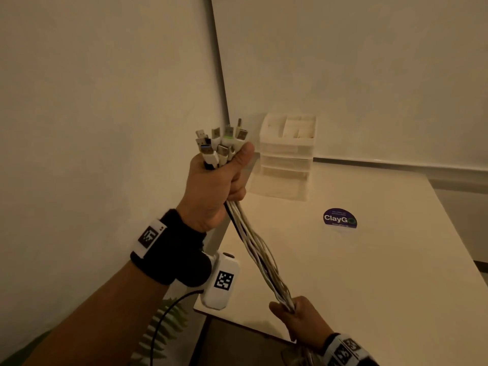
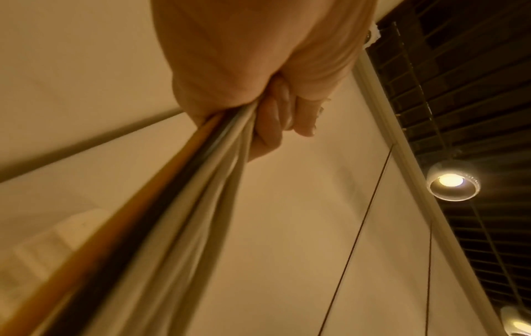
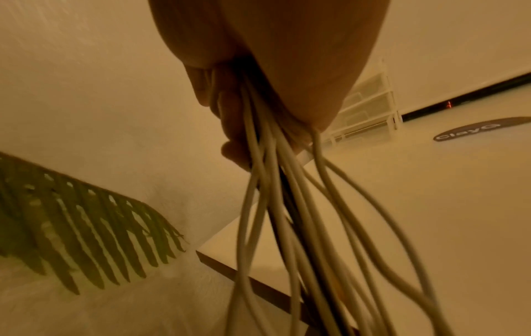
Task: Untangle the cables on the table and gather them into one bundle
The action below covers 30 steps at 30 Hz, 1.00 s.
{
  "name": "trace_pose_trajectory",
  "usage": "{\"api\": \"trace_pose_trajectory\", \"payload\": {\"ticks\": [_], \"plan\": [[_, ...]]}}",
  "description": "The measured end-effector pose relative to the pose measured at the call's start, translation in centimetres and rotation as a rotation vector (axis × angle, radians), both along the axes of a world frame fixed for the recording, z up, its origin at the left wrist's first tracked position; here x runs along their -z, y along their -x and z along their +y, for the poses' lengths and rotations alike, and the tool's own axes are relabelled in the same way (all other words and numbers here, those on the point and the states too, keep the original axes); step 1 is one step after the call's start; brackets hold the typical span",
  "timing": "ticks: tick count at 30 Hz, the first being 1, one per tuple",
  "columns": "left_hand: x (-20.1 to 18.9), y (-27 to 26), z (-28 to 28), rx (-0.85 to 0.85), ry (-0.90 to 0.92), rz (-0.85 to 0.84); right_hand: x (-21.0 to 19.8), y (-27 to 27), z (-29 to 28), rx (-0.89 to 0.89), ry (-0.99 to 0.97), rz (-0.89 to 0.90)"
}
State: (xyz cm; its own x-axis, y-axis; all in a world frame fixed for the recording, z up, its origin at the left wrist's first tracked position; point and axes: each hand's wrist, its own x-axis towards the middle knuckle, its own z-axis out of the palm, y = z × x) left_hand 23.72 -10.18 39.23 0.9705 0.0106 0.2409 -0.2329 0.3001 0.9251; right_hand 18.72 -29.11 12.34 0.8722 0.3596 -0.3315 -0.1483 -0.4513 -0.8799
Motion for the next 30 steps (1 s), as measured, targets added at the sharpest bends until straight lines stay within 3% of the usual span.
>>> {"api": "trace_pose_trajectory", "payload": {"ticks": [12, 17, 21, 25, 28, 30], "plan": [[0.9, -0.9, 3.6, -0.312, 0.065, 0.115, 1.4, -0.4, 0.4, 0.046, 0.135, 0.053], [0.8, -1.1, 5.6, -0.446, 0.060, 0.117, 0.7, 0.0, 0.5, 0.043, 0.262, -0.007], [0.9, -1.8, 9.0, -0.458, -0.243, 0.131, -3.1, 0.3, -0.6, -0.185, 0.426, -0.242], [2.3, -1.8, 11.5, -0.271, -0.714, 0.124, -9.3, 0.4, -2.6, -0.446, 0.469, -0.475], [4.0, -1.4, 11.0, -0.114, -1.033, -0.022, -13.9, 0.6, -3.5, -0.532, 0.397, -0.667], [5.0, -0.9, 9.5, -0.039, -1.106, -0.086, -16.4, 0.6, -3.8, -0.559, 0.321, -0.782]]}}
